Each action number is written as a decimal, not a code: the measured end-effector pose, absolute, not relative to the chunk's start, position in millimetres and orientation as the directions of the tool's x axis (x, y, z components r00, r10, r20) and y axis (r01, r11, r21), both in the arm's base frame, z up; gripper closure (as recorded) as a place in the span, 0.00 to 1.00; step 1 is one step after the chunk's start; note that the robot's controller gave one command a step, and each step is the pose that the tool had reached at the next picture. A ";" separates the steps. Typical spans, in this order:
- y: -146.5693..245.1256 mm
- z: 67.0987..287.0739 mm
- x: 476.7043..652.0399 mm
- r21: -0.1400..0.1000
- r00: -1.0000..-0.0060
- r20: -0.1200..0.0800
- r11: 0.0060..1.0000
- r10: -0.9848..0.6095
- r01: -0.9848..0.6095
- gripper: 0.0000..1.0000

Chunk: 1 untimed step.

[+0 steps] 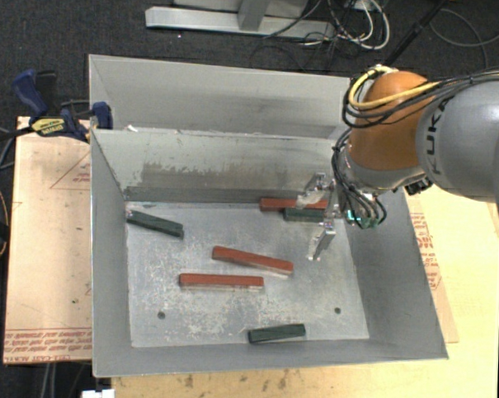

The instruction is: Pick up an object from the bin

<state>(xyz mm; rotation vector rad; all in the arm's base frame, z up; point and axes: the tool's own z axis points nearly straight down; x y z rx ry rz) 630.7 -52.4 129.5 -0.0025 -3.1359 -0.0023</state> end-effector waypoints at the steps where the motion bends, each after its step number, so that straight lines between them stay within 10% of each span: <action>1: -52.4 133.7 632.7 0.001 -1.000 -0.001 1.000 0.001 0.001 0.00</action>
Offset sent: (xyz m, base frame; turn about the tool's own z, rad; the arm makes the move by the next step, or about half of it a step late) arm 0.0152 0.0253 -0.0558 0.1777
